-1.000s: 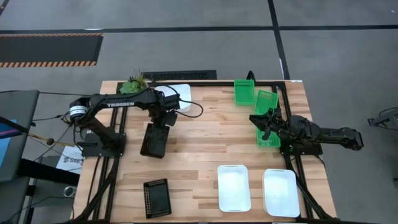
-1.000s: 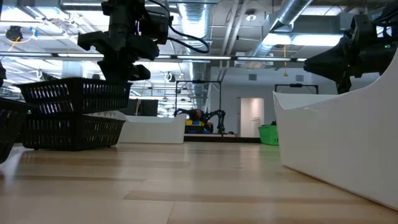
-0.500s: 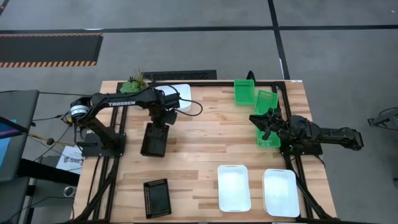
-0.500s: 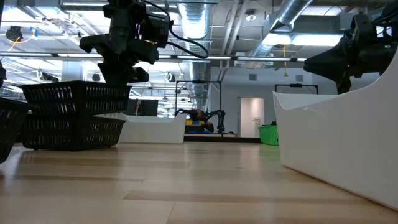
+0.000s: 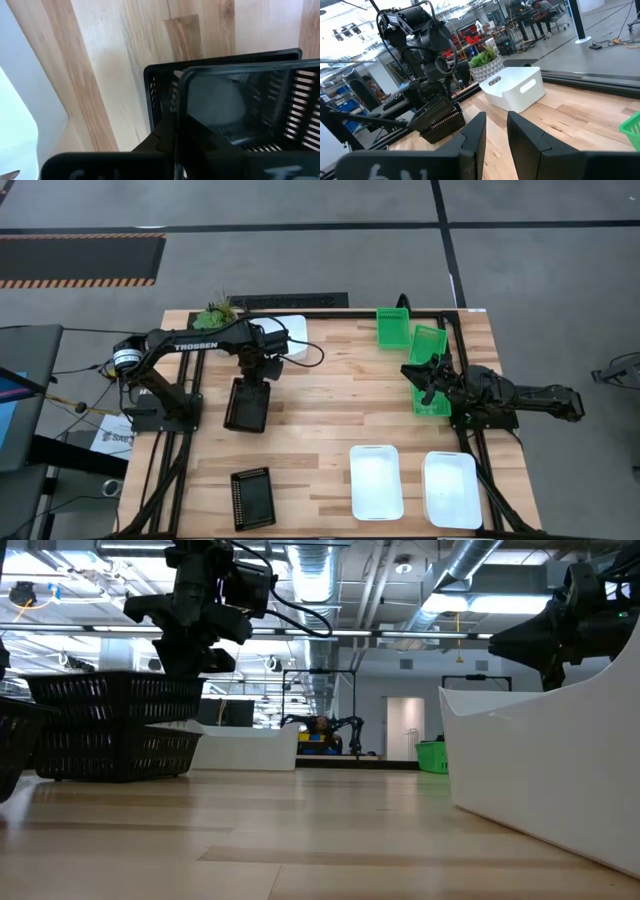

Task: Stack baskets by color
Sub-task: Stack the left black bin on top of the top black bin

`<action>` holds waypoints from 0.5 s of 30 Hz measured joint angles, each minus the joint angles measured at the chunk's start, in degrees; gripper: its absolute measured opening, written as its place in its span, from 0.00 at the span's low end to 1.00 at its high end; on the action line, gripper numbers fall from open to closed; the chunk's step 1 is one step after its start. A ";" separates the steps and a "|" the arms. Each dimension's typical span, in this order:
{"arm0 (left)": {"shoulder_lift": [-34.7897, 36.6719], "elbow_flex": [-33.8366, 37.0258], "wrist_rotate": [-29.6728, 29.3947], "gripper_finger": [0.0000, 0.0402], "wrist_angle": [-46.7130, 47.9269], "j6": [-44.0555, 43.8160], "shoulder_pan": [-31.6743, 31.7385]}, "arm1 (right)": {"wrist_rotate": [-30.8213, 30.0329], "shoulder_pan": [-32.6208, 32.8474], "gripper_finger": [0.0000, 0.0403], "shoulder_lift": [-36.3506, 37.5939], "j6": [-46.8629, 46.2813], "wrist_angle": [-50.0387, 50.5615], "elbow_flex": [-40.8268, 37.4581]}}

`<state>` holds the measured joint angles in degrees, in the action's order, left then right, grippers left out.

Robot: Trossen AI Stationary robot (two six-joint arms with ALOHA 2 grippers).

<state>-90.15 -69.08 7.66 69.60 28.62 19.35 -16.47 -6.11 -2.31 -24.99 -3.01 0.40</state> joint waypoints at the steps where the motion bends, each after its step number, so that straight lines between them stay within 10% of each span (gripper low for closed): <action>1: 0.00 0.00 -0.02 0.03 -0.01 -0.03 0.00 | 0.00 0.00 0.26 0.00 0.00 0.00 0.00; 15: 0.02 0.00 -0.33 0.16 -0.07 -0.54 0.00 | 0.04 0.00 0.26 0.00 -0.02 0.00 0.00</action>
<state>-90.13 -69.08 7.34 69.52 28.07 19.35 -16.43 -6.11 -2.31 -25.02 -3.01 0.40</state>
